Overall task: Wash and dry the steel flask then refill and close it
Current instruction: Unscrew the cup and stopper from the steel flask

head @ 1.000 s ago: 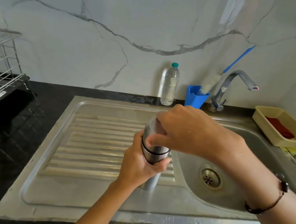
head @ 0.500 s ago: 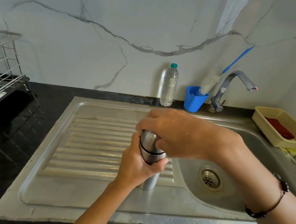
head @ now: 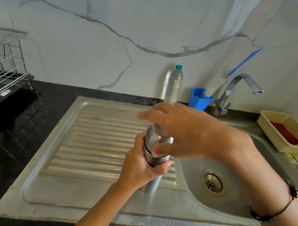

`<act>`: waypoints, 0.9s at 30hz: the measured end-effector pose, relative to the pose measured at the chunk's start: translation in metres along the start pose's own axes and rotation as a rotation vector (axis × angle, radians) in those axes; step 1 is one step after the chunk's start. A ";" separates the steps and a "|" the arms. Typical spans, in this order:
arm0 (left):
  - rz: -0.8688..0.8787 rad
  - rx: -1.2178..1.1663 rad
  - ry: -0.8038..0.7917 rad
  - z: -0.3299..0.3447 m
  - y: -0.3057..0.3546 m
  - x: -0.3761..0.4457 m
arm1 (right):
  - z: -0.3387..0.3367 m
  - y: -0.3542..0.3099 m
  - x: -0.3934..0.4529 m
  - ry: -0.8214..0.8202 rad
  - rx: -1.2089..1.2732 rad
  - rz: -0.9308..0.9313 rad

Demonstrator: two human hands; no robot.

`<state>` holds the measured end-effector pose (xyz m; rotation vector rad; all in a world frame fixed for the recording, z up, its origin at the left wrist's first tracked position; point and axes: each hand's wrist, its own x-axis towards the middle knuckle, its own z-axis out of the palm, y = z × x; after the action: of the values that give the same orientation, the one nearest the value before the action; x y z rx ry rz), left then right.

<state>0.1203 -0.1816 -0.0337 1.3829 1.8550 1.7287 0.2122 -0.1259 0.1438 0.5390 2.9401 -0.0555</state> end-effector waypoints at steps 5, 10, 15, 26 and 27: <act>0.000 -0.006 0.001 0.001 -0.001 -0.001 | 0.003 -0.001 0.004 0.021 -0.029 -0.015; -0.004 0.000 -0.025 0.000 0.000 -0.001 | -0.001 -0.002 0.001 -0.080 0.005 -0.013; 0.010 -0.003 -0.005 0.000 0.002 -0.001 | 0.004 -0.006 0.007 -0.015 -0.090 -0.011; 0.028 -0.009 -0.022 0.000 0.000 -0.002 | -0.019 0.005 -0.058 -0.066 -0.008 0.131; 0.033 -0.009 -0.028 0.000 0.000 -0.002 | -0.007 0.007 -0.060 -0.111 -0.012 0.174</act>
<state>0.1213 -0.1833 -0.0344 1.4349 1.8172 1.7229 0.2687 -0.1402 0.1596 0.7610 2.7727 -0.0467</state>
